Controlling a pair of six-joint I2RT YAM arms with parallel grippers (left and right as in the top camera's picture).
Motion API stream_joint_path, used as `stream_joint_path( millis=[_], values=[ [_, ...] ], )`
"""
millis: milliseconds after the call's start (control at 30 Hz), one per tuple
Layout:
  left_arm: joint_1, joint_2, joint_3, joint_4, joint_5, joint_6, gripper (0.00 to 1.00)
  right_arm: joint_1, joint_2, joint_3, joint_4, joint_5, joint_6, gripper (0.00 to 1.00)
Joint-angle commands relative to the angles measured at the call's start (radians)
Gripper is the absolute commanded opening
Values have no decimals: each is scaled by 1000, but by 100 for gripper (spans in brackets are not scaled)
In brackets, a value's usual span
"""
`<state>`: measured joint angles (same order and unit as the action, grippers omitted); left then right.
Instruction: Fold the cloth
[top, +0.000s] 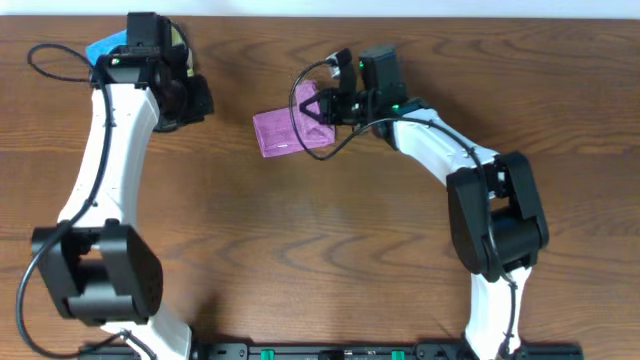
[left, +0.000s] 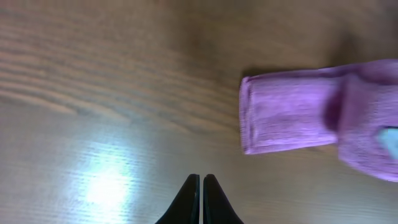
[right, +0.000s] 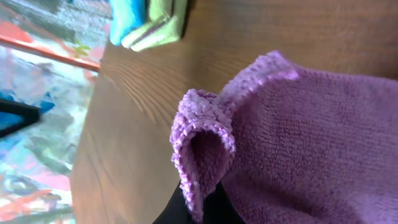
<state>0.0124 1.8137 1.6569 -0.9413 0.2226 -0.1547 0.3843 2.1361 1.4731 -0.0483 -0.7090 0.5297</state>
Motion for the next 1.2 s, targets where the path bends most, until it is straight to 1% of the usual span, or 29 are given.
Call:
stream_joint_path(
  millis=[0,267,433,933,967,1000,1033,1167],
  values=[
    [11,-79,-3,10,37,29,6,17,-9,5,-6,37,-48,1],
    [29,-101,-3,4,64,28,6,32,20,5,-14,59,-68,1],
    [29,-102,-3,3,93,28,6,51,55,5,32,58,-51,1],
    [29,-102,-3,7,93,28,6,75,82,5,38,110,-44,1],
    [29,-102,-3,8,93,28,6,77,85,5,38,110,-43,4],
    [29,-102,-3,8,93,28,6,78,85,5,38,110,-36,15],
    [29,-102,-3,8,93,28,6,81,85,5,50,109,-28,21],
    [29,-102,-3,16,93,28,6,94,85,5,134,68,34,29]
  ],
)
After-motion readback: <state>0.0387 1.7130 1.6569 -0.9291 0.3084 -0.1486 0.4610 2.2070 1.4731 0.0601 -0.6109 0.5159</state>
